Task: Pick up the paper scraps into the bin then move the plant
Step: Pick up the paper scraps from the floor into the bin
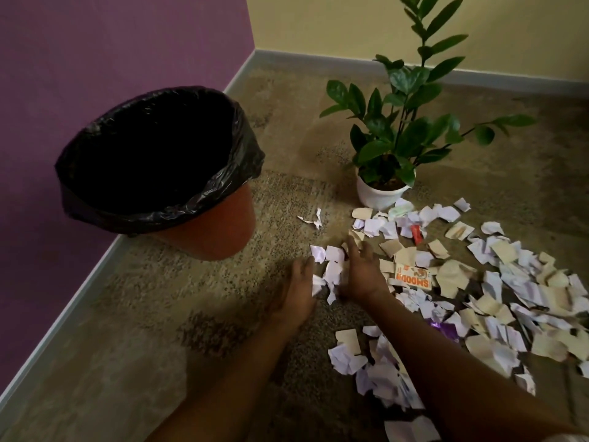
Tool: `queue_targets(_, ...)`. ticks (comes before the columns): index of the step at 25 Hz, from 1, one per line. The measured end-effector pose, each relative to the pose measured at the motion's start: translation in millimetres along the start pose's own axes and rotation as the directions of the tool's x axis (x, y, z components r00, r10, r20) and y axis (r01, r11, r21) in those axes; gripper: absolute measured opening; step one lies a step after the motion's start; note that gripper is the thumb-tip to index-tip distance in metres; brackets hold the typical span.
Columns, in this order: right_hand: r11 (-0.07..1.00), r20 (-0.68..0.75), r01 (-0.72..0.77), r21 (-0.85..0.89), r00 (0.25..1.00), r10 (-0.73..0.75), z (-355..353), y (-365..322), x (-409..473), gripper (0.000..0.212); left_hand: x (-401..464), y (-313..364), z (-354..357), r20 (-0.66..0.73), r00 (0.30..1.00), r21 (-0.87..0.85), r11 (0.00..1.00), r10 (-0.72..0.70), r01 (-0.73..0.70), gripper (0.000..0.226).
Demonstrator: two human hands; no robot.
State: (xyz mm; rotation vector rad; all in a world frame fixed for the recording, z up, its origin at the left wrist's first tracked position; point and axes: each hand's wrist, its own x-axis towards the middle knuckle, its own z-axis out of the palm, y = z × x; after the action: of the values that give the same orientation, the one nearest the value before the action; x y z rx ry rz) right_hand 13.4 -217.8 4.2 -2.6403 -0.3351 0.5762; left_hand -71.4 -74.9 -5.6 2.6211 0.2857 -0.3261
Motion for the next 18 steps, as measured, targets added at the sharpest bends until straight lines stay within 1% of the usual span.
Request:
queue_targets(2,0.999,-0.046,-0.001,0.046,0.999,0.004,-1.4,-3.4,14.3,0.116,23.5,-0.3,-5.8,-0.038,0.999,-0.020,0.999,-0.026,0.025,0.087)
queue_targets(3,0.999,-0.067,0.001,0.053,0.998,0.003,-3.0,-4.9,21.6,0.116,36.6,-1.1,-11.8,-0.035,0.998,-0.025,0.999,-0.042,0.041,0.089)
queue_targets(5,0.999,-0.076,-0.007,0.044,0.997,0.010,-7.5,-7.2,38.4,0.119,62.7,-3.0,-25.4,0.013,0.998,-0.055,0.996,-0.065,0.065,0.097)
queue_targets(7,0.999,-0.046,-0.003,0.044,0.999,0.005,-11.1,-8.2,57.7,0.119,86.8,-3.3,-33.1,0.074,0.996,-0.051,0.997,-0.052,0.056,0.109)
queue_targets(9,0.998,0.010,0.039,0.044,0.999,-0.039,-14.6,-8.0,73.2,0.106,104.7,-1.4,-35.5,0.116,0.993,-0.008,1.000,-0.027,0.029,0.115)
queue_targets(10,0.998,0.039,0.064,0.029,0.997,-0.065,-15.8,-7.5,78.7,0.098,112.1,-1.4,-36.0,0.140,0.990,0.024,1.000,-0.005,0.002,0.114)
queue_targets(12,0.995,0.080,0.101,-0.019,0.992,-0.100,-15.1,-6.0,84.5,0.085,123.0,-4.4,-36.3,0.200,0.979,0.057,0.997,0.047,-0.060,0.102)
queue_targets(13,0.992,0.091,0.115,-0.046,0.990,-0.111,-13.0,-5.3,85.0,0.081,125.9,-6.6,-36.5,0.217,0.974,0.042,0.996,0.067,-0.078,0.096)
queue_targets(15,0.988,0.097,0.131,-0.087,0.988,-0.123,-7.9,-3.6,83.4,0.073,127.6,-8.1,-35.3,0.191,0.978,-0.001,0.996,0.083,-0.084,0.082)
queue_targets(18,0.988,0.053,0.139,-0.063,0.989,-0.136,-4.5,-2.6,77.8,0.058,120.1,-4.8,-30.2,0.118,0.989,-0.013,0.996,0.092,-0.091,0.048)
